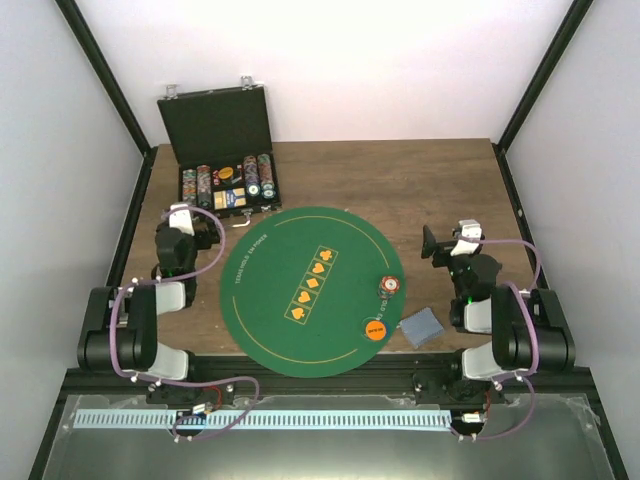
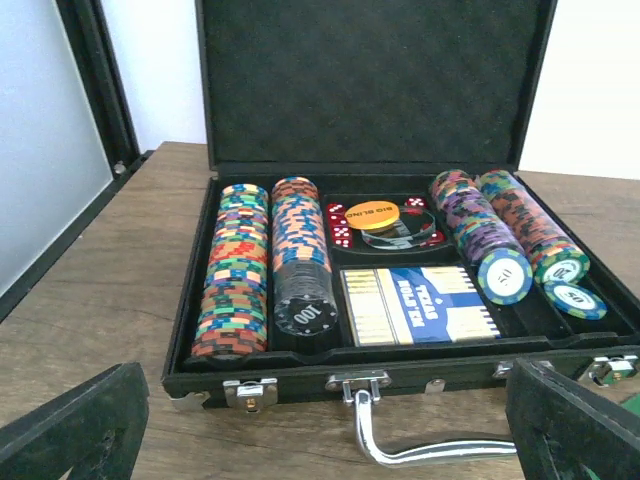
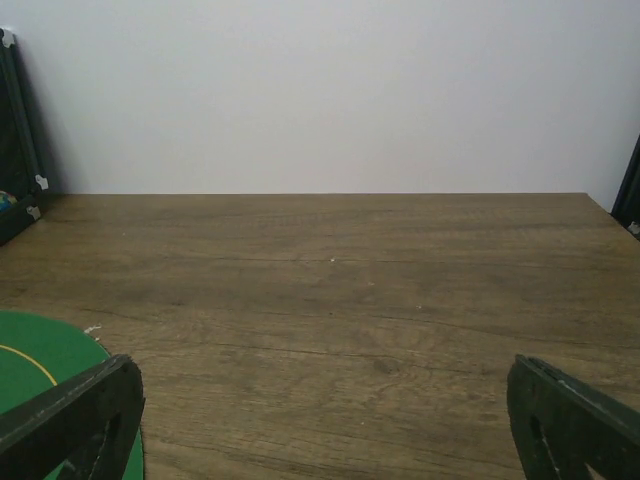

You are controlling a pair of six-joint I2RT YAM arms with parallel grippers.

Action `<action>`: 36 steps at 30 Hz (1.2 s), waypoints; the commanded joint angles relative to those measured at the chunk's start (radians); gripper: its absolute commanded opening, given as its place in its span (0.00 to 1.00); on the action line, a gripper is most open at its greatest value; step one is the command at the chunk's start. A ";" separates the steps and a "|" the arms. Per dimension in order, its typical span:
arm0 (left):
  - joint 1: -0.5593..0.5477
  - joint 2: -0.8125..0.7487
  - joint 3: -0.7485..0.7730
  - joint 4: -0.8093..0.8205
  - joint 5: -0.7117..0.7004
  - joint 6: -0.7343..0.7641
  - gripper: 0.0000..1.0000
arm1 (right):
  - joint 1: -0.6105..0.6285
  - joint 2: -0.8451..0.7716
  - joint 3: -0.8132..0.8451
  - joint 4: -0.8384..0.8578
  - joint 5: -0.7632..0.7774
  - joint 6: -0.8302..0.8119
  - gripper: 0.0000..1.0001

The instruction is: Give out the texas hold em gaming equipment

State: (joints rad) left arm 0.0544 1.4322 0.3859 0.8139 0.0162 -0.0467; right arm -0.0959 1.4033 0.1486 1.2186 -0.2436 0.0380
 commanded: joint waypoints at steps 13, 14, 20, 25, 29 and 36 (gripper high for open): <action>-0.087 0.048 0.009 0.101 -0.129 0.068 1.00 | -0.004 -0.088 0.065 -0.087 0.008 -0.011 1.00; -0.088 0.039 0.024 0.065 -0.107 0.075 1.00 | -0.003 -0.119 0.088 -0.138 0.024 0.004 1.00; -0.082 -0.029 0.244 -0.362 0.101 0.188 0.98 | -0.004 -0.325 0.350 -0.662 0.005 0.097 1.00; -0.074 -0.031 0.584 -0.968 0.245 0.288 0.97 | -0.004 -0.365 0.693 -1.173 -0.218 0.099 1.00; -0.078 -0.049 0.761 -1.321 0.372 0.383 1.00 | 0.038 -0.337 0.909 -1.477 -0.429 0.115 0.98; -0.116 -0.035 0.979 -1.800 0.428 0.515 1.00 | 0.550 -0.209 1.092 -1.972 -0.109 0.161 0.92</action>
State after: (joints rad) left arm -0.0418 1.3994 1.2980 -0.5823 0.3595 0.3580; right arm 0.2256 1.1152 1.1893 -0.3202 -0.4828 0.1402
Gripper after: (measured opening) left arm 0.997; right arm 0.924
